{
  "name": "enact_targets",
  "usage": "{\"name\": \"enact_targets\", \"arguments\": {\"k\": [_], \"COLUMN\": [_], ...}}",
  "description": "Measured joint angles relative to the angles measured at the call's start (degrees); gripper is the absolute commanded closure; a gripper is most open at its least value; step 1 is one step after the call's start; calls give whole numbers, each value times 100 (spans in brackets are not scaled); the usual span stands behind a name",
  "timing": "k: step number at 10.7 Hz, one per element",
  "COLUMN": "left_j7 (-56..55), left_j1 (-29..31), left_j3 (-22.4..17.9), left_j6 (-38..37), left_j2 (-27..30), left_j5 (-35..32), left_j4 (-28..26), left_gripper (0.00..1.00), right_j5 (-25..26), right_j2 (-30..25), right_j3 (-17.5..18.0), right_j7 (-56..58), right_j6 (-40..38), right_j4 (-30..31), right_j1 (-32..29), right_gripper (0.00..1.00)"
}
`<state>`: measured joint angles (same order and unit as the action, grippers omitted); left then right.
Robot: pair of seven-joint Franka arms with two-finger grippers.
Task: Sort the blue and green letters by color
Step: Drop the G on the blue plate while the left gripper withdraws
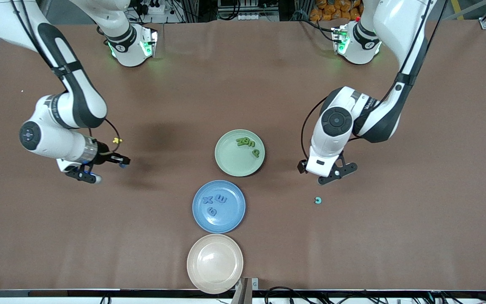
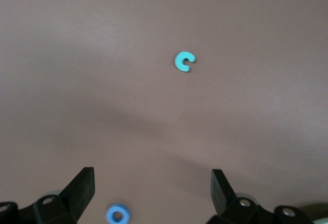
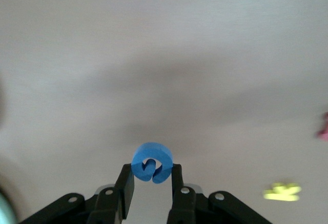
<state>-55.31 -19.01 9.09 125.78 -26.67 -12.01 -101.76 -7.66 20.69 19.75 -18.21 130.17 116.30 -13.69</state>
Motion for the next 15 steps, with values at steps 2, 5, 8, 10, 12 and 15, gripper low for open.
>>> {"name": "enact_targets", "arguments": {"k": [2,5,8,10,12,15], "left_j7": [522,1301,2354,2942,3305,3489], "left_j1": [164,550,740,802,822,976], "left_j3": [8,11,-10,-140,-315,-407], "left_j6": [-262,-567,-869,-976,-1120,-1286], "left_j2": [164,498,961,1379,1886,2474], "left_j5": [155,337,722,805,824,940], "left_j4": [8,17,-104,-397,-699,-804], "left_gripper": [0,0,0,0,0,0], "right_j5": [-38,-114,-470,-758,-910,-952], "right_j2": [334,1130,1849,2227,2516,2743], "right_j3": [0,-59,-164,-255,-269,-275], "right_j7": [-1121,-2555,-3260,-3428,-3548,-4087], "right_j6": [21,269,1206,1868,2305,2673], "right_j4": [-606,-1716,-2481,-2766,-2956,-3041], "right_j1": [655,1454,1907,2165,2326,2541], "right_gripper": [100,100,100,91,82,0]}}
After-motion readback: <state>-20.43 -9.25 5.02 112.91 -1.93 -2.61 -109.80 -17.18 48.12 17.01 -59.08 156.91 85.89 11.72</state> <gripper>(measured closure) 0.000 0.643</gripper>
